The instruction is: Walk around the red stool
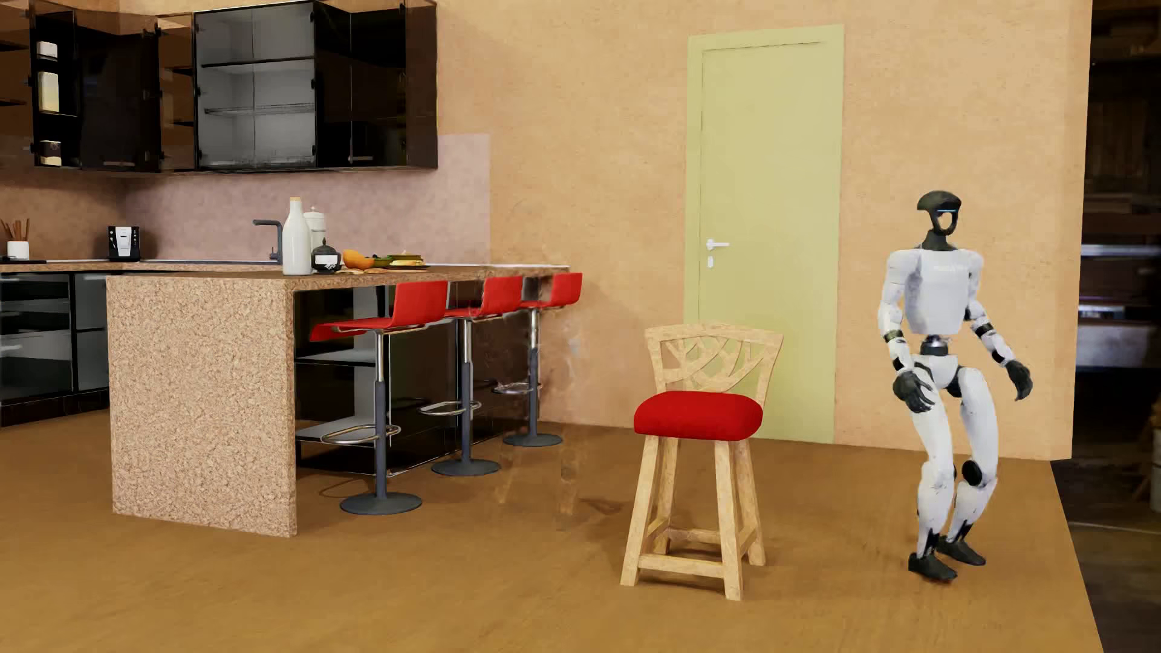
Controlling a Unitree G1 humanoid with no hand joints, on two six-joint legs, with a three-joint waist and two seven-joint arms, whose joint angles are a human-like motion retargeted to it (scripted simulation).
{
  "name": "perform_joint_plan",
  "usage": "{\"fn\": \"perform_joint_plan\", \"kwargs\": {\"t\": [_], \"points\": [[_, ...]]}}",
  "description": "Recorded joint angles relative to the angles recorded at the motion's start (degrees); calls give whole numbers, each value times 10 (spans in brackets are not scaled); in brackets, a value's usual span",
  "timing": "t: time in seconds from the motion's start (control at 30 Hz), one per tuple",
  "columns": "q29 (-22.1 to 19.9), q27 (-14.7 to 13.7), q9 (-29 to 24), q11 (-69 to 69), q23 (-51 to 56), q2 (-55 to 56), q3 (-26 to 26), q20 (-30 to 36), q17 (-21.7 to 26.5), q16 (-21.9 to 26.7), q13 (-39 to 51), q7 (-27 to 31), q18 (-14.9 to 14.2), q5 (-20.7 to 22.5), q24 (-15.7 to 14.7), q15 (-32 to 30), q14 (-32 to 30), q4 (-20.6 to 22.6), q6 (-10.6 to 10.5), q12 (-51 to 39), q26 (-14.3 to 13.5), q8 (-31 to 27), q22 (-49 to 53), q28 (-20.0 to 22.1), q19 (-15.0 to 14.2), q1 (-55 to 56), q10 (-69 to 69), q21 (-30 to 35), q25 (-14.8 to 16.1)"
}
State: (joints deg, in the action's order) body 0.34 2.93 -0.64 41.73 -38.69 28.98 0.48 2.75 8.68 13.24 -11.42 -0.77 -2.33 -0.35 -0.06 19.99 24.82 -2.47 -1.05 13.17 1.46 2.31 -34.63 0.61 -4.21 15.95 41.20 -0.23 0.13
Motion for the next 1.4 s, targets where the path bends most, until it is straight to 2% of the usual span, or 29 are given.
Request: {"fn": "perform_joint_plan", "kwargs": {"t": [0.03, 0.07, 0.1, 0.17, 0.2, 0.23, 0.27, 0.3, 0.33, 0.37, 0.4, 0.43, 0.57, 0.63, 0.67, 0.73, 0.8, 0.87, 0.9, 0.93, 0.97, 1.03, 1.07, 1.13, 1.17, 1.2, 1.27, 1.33, 1.4], "points": [[4, 27, -3, 86, 33, 42, -27, 21, -10, 0, 87, -30, -16, -21, 2, 74, 24, -20, 12, 29, 14, 11, 22, 4, -15, 9, 36, -6, 5], [6, 33, 7, 150, 47, 85, -47, 25, -20, -4, 139, -55, -35, -30, 9, 111, 56, -37, 21, 42, 35, 12, 30, 3, 22, 18, 75, -5, 17], [-1, 13, 11, 166, 55, 102, -61, 36, -21, -32, 118, -64, -48, -15, 23, 55, 78, -47, 22, 13, 75, 6, 53, 6, 106, 23, 105, 32, 36], [-20, -30, -8, 147, 44, 101, -90, 94, 6, -50, 10, -13, -51, 48, 32, -12, 20, -60, -10, -84, 113, -11, 74, 22, 111, 71, 232, 52, 90], [-32, -25, -10, 133, 29, 106, -120, 70, 22, -49, -39, 17, -37, 65, 26, 2, 13, -40, -30, -101, 86, -3, 64, 31, 123, 109, 245, 26, 116], [-49, -2, -25, 115, 34, 98, -147, 32, 30, -45, -68, 33, -19, 79, 21, 13, 67, -14, -44, -110, 50, 5, 32, 39, 130, 126, 227, 11, 139], [-63, 25, -37, 135, 12, 99, -173, 29, 30, -12, -81, 13, 3, 77, 20, 77, 108, -23, -44, -117, 31, 27, 29, 44, 83, 132, 147, -2, 151], [-74, 60, -39, 227, -1, 85, -182, 17, 20, -17, -87, -17, -10, 35, 27, 155, 54, -37, -15, -111, 8, 12, 25, 48, -3, 103, 130, -9, 141], [-82, 87, -28, 257, -35, 61, -164, 22, 28, -40, -94, -30, -42, -18, 35, 203, 70, -49, 3, -111, -17, -16, 35, 49, -47, 100, 158, 29, 119], [-78, 109, -20, 250, -51, 60, -128, 48, 33, -65, -94, -3, -71, -43, 46, 161, 74, -43, -1, -105, -50, 25, 19, 52, 84, 113, 219, 48, 88], [-67, 118, -14, 243, -61, 50, -102, 95, 26, -47, -78, 23, -88, -24, 59, 170, 55, -13, -14, -90, -65, 24, 11, 52, 90, 149, 280, 48, 67], [-53, 121, -11, 225, -31, 27, -75, 57, 28, -58, -64, 25, -99, -7, 74, 175, 38, 14, -27, -61, -70, 18, 0, 50, 91, 174, 305, 37, 55], [-28, 15, 21, 85, -11, -112, 8, -11, 15, -36, 23, -11, -95, 47, 72, 179, -19, 25, -48, 44, 22, -42, 10, 53, 93, 250, 244, 34, 6], [-26, -28, 0, 82, 11, -168, -18, -18, 2, -35, 69, 13, -90, 65, 42, 155, -50, -1, -45, 50, 13, -68, 10, 67, 93, 249, 175, 37, -30], [-34, -35, -11, 180, 40, -140, -32, -19, 2, -24, 71, 19, -95, 73, 22, 93, -70, -26, -42, 33, -24, -56, -5, 76, 78, 223, 100, 43, -39], [-22, -24, -25, 345, 27, -42, -106, -12, 13, 11, 47, -30, 8, 25, -18, -79, -28, -30, 25, -20, -102, -8, -43, 102, 84, 152, 91, 39, -11], [-10, 16, -20, 315, 40, 27, -181, 3, 9, 7, -29, -62, -34, -2, -41, 39, 13, -48, 76, -86, -99, 24, -2, 117, 72, 72, 64, 20, 20], [-21, 59, -6, 209, 47, 53, -212, 52, -3, -32, -87, -59, -30, -5, -36, 132, 51, -56, 101, -144, -73, 17, 19, 111, 54, 14, 67, 21, 22], [-30, 70, -10, 135, 17, 39, -194, 54, 7, -59, -87, -49, -58, -12, -20, 77, -10, -62, 110, -156, -60, 18, 22, 96, 67, 51, 195, 65, 21], [-35, 77, -16, 123, -33, 19, -164, 69, 12, -71, -70, -18, -82, -5, 0, 49, -127, -64, 99, -156, -59, 17, -2, 79, 76, 107, 317, 80, 22], [-34, 88, -20, 123, -39, -2, -124, 56, 17, -75, -56, 14, -97, 10, 22, 70, -156, -51, 73, -117, -62, 6, -18, 54, 73, 142, 336, 65, 28], [-33, 89, -10, 97, 14, -47, -63, -5, 12, -45, -12, 53, -112, 39, 66, 101, -29, -34, 4, -2, -48, -20, -24, 2, 63, 195, 237, 35, 25], [-24, 78, -5, 96, 44, -69, -68, -13, 4, -19, 16, 58, -118, 47, 79, 127, -19, -43, -23, 33, -37, -34, -52, -14, 62, 186, 126, 36, 19], [23, 32, -21, 200, 19, -51, -92, -7, -13, 16, 37, -12, -20, 8, 62, 96, 27, -43, 4, 0, 26, -13, -25, -6, 118, 101, 101, 42, 15], [46, 14, -29, 228, 26, -28, -114, -2, -12, 5, 7, -38, -47, -4, 42, 64, 45, -51, 15, -39, 40, 14, 4, 21, 131, 56, 77, 39, 22], [54, 8, -35, 197, 40, -7, -138, 8, 5, -19, -28, -50, -63, -3, 22, 70, 30, -59, 27, -87, 32, 26, 27, 54, 123, 50, 124, 52, 27], [26, 1, -29, 137, -36, -24, -148, 56, 51, -60, -65, -19, -84, 4, 0, 114, -156, -50, 41, -143, -34, 12, 16, 100, 95, 137, 329, 75, 25], [-41, 32, -24, 99, -12, -90, -112, 29, 23, -72, -80, 31, -98, 40, 10, 140, -81, -33, 12, -81, -88, -21, 9, 96, 94, 218, 310, 48, 32], [-90, 79, -20, 96, 23, -143, -84, 6, 8, -44, -32, 30, -111, 62, 34, 167, -38, -29, -13, -12, -92, -48, 11, 73, 94, 283, 192, 45, 20]]}}
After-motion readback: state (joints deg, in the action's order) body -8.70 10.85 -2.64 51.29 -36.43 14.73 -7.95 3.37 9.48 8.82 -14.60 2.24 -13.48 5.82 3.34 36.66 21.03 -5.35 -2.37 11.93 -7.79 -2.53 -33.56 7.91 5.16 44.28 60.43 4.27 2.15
